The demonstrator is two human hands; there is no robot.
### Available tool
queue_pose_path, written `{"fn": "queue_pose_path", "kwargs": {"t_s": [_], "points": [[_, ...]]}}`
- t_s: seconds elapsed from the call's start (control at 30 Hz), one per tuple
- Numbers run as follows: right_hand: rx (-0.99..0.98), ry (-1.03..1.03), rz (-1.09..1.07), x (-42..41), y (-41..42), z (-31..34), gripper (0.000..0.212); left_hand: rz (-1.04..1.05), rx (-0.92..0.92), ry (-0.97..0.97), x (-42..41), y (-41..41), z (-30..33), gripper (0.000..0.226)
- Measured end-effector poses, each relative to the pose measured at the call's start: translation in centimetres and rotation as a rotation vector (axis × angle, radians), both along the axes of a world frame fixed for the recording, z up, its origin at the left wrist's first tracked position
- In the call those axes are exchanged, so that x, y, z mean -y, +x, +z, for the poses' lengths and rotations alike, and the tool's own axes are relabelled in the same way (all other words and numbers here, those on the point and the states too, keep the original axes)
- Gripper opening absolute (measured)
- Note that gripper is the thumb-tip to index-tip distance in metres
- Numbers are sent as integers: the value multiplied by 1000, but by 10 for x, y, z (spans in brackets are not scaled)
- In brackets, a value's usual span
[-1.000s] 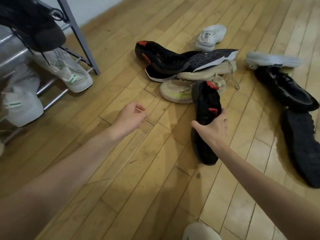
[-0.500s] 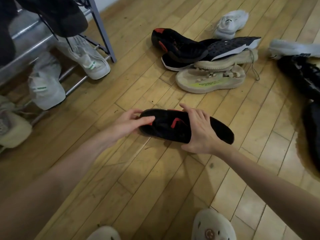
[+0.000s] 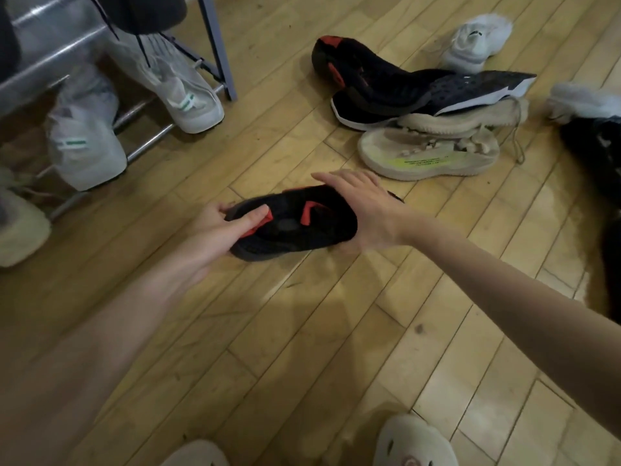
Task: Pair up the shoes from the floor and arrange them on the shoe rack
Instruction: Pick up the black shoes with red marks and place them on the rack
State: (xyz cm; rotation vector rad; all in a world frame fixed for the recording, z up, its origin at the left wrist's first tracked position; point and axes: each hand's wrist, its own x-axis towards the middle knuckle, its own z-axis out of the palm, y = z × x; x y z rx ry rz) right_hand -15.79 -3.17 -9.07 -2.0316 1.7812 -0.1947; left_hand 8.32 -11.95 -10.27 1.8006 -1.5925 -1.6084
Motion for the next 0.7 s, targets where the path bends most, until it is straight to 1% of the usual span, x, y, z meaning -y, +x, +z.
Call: {"fn": "queue_pose_path", "kwargs": {"t_s": [0.07,0.1,0.2,0.27,0.3,0.33,0.4,0.47,0.57,0.63,0.7], "points": [[80,-23,-128,20,-18,6,107,79,-35,-8,6,11,-1,70],[110,-92,-233,31,-29,6,98,120,-56,-11,9,17,-1,71],[65,-385,-693,63,-59,-4,58,204,-91,-32,12,34,3,56],[79,-472,-1010,80,-62,-10,40,260,-129,-1,12,44,4,61],[131,-517,-1124,86,-58,-13,31,275,-150,20,12,46,5,67],[210,-548,-1218,92,-52,-15,28,286,-175,35,11,49,5,75],[375,-532,-1340,103,-39,-20,33,331,-209,46,11,52,4,81],[462,-483,-1387,112,-31,-24,38,357,-230,39,12,54,4,77],[631,-514,-1477,126,-28,-14,53,378,-235,30,17,55,3,77],[795,-461,-1570,134,-29,-10,62,386,-222,21,19,57,2,88],[984,-374,-1655,139,-30,-8,64,393,-225,23,21,57,3,98]]}}
